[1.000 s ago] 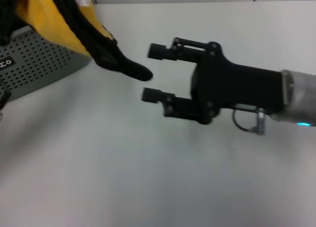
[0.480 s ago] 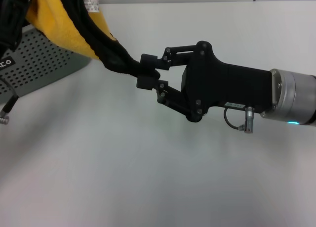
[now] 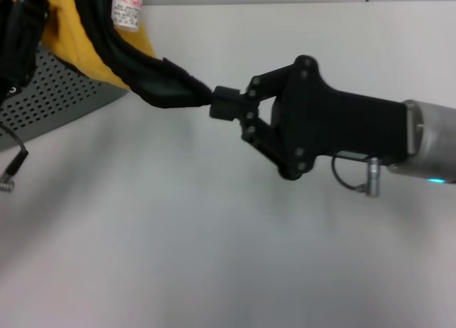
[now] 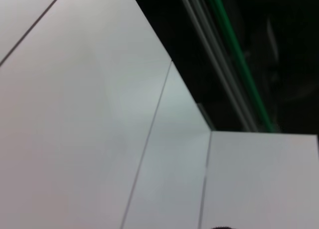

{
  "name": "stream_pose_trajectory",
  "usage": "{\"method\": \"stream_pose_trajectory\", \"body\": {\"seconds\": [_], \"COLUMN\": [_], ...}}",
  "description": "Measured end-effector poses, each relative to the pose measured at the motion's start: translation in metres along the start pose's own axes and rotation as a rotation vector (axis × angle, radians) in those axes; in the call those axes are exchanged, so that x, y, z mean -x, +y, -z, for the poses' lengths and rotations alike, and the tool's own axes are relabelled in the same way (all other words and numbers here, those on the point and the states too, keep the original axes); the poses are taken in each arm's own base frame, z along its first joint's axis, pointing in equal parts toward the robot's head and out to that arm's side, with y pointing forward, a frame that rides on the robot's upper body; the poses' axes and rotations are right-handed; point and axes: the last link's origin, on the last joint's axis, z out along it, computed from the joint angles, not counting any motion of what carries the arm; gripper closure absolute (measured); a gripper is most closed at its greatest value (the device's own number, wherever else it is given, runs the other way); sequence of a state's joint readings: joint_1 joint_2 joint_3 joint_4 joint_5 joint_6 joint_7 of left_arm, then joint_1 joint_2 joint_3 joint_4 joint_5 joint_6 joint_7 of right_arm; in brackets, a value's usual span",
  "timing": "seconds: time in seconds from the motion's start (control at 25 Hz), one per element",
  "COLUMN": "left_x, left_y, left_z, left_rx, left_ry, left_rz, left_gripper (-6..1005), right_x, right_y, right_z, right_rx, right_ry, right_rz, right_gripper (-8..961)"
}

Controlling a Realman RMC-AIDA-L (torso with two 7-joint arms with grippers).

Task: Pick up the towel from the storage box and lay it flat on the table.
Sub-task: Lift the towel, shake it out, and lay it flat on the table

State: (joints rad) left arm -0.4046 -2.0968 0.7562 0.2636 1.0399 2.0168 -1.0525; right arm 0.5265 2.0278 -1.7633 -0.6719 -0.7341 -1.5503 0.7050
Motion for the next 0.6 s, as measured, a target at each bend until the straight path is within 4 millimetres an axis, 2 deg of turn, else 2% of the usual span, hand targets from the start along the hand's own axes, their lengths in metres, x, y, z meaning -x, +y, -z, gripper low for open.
{"method": "stream_pose_trajectory", "body": {"seconds": [0.24, 0.4, 0.6], "left_x": [0.017, 0.021, 0.028], "left_y": [0.004, 0.004, 0.012], "left_z": [0.025, 0.039, 0.044], "left_rx": [-0.120, -0.186, -0.148], "left_ry": [-0.074, -0.106, -0.169], "left_rz": [-0.060, -0.049, -0.032], "left_gripper": [868, 864, 726], "right_x": [0.035, 0.059, 0.081], "right_y": [-0.012, -0.022, -0.043], "right_z": [0.018, 0.030, 0.044], "right_rx": [-0.079, -0.143, -0.216], "right_ry": [-0.090, -0.119, -0.135], "right_rz": [0.128, 0.220, 0.277], "right_gripper": [944, 944, 943]}}
